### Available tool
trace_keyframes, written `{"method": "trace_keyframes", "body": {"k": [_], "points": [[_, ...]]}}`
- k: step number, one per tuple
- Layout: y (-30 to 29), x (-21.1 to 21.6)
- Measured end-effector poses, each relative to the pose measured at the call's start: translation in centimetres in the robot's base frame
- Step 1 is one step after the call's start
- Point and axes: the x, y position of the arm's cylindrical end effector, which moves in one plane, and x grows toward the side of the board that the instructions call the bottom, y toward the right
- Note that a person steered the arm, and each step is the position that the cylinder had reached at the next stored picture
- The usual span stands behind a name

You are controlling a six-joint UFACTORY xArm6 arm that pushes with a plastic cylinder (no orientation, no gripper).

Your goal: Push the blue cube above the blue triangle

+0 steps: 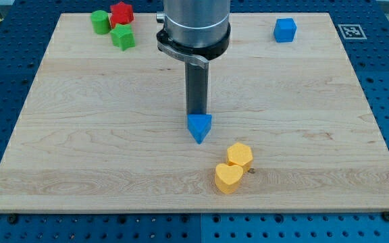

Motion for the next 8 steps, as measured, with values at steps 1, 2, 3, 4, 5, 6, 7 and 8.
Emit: {"method": "trace_keyframes", "body": {"k": [1, 2, 3, 4, 5, 6, 7, 8], "points": [[0.0, 1.7], [0.2, 4.6], [0.7, 6.2], [0.8, 1.7], [2.8, -4.3], [9.2, -7.9], [20.4, -7.9], [30.8, -10.5]]}}
